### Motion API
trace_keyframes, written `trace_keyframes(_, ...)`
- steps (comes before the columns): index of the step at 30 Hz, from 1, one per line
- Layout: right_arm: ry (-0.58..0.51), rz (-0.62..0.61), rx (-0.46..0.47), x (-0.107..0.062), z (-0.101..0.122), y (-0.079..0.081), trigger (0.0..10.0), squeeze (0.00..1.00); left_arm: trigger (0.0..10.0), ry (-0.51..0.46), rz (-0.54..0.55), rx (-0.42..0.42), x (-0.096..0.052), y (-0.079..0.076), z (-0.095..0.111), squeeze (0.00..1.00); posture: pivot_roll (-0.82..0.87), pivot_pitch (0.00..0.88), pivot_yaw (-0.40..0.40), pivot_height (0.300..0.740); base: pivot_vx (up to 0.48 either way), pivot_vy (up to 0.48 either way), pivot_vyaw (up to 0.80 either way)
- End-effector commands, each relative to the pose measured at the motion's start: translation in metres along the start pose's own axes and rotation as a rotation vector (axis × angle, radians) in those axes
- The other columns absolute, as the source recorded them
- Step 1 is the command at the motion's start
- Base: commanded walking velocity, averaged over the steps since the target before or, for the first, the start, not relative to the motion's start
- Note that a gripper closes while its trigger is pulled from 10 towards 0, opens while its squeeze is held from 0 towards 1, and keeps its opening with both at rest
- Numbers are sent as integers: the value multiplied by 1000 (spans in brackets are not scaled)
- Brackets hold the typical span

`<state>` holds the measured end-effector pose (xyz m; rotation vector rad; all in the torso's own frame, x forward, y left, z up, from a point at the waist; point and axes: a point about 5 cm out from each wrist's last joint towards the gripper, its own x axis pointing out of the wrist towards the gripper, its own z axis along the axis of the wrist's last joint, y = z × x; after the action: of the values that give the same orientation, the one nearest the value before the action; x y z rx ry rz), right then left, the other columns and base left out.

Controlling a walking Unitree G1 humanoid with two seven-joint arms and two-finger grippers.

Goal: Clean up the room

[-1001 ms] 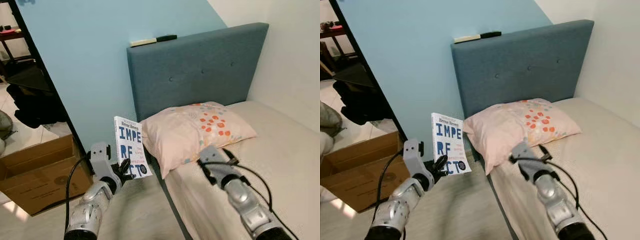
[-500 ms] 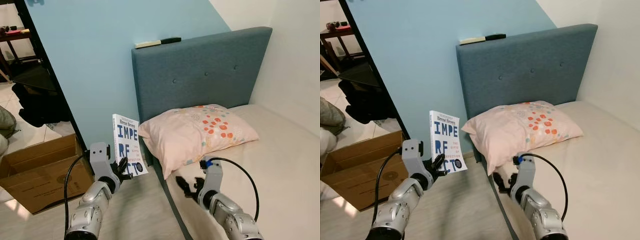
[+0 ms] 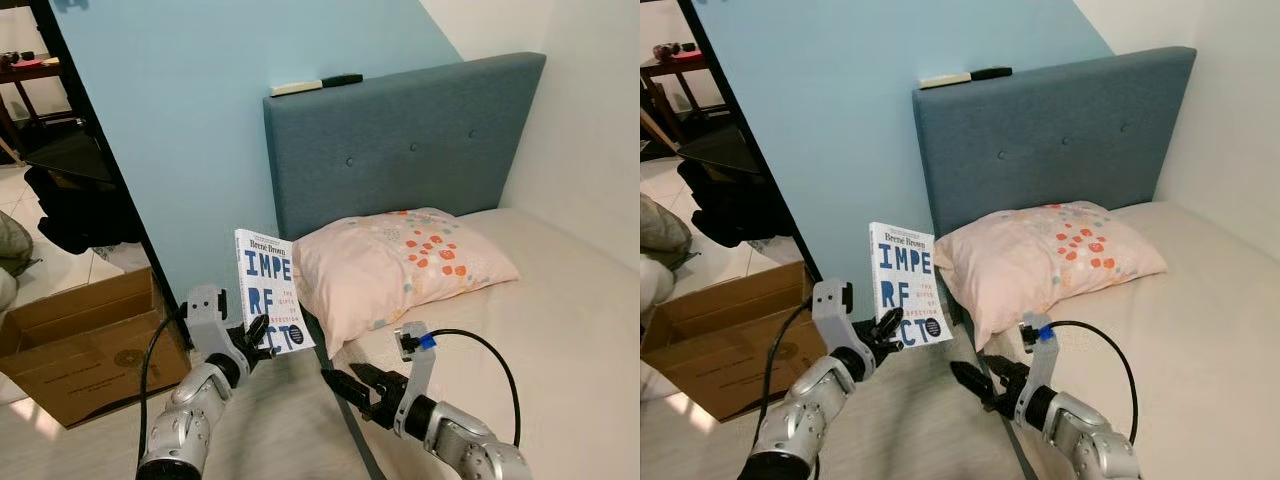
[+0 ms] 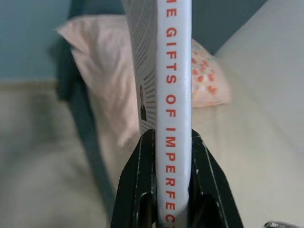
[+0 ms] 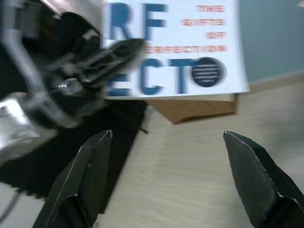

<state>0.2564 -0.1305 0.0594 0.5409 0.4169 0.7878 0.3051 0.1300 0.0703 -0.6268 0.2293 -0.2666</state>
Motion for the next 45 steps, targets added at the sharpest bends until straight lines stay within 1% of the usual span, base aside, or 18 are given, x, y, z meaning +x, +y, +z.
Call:
trace_keyframes(1,-5,39,23,2,0,6,10000,0,10000,-45,-35,-35,3,-6,12,0,55,5,65,740,0,0,0)
trace_keyframes(3,-40,75,61,4,3,12,10000,0,10000,-44,-44,-117,3,-7,12,0,54,4,68,740,0,0,0)
trace_keyframes(4,-40,75,61,4,3,12,10000,0,10000,-44,-44,-117,3,-7,12,0,54,4,68,740,0,0,0)
trace_keyframes(6,-66,99,88,4,6,14,10000,0,10000,-57,-45,-175,4,-8,12,0,55,5,70,740,0,0,0)
trace_keyframes(10,-70,100,94,4,7,14,10000,0,10000,-69,-37,-204,4,-8,14,0,56,4,71,740,0,0,0)
trace_keyframes(11,-75,103,103,3,7,13,10000,0,10000,-89,-26,-248,6,-7,16,0,55,6,73,740,0,0,0)
trace_keyframes(12,-75,103,103,3,7,13,10000,0,10000,-89,-26,-248,6,-7,16,0,55,6,73,740,0,0,0)
trace_keyframes(14,-83,102,116,1,8,12,10000,0,10000,-118,-9,-325,7,-6,21,0,54,6,75,740,0,0,0)
trace_keyframes(15,-83,102,116,1,8,12,10000,0,10000,-118,-9,-325,7,-6,21,0,54,6,75,740,0,0,0)
trace_keyframes(20,-118,80,169,-1,10,11,10000,0,10000,-124,-3,-447,5,-2,24,0,54,5,78,740,0,0,0)
trace_keyframes(21,-118,80,169,-1,10,11,10000,0,10000,-124,-3,-447,5,-2,24,0,54,5,78,740,0,0,0)
trace_keyframes(26,-200,64,274,0,17,8,10000,0,10000,-116,-4,-504,2,0,23,0,57,3,79,740,0,0,0)
trace_keyframes(29,-225,124,404,3,19,14,10000,0,10000,-90,-29,-519,0,-4,19,0,60,5,79,740,0,0,0)
trace_keyframes(33,-227,155,459,4,18,17,10000,0,10000,-81,-36,-529,0,-7,18,0,60,5,79,740,0,0,0)
trace_keyframes(34,-206,184,494,5,17,21,10000,0,10000,-75,-41,-533,1,-9,17,0,60,7,78,740,0,0,0)
trace_keyframes(36,-206,184,494,5,17,21,10000,0,10000,-75,-41,-533,1,-9,17,0,60,7,78,740,0,0,0)
trace_keyframes(39,-127,239,563,8,12,28,10000,0,10000,-70,-61,-558,4,-15,17,0,59,8,75,740,0,0,0)
trace_keyframes(45,-85,241,597,7,9,29,10000,0,10000,-66,-79,-573,5,-18,18,0,59,7,72,740,0,0,0)
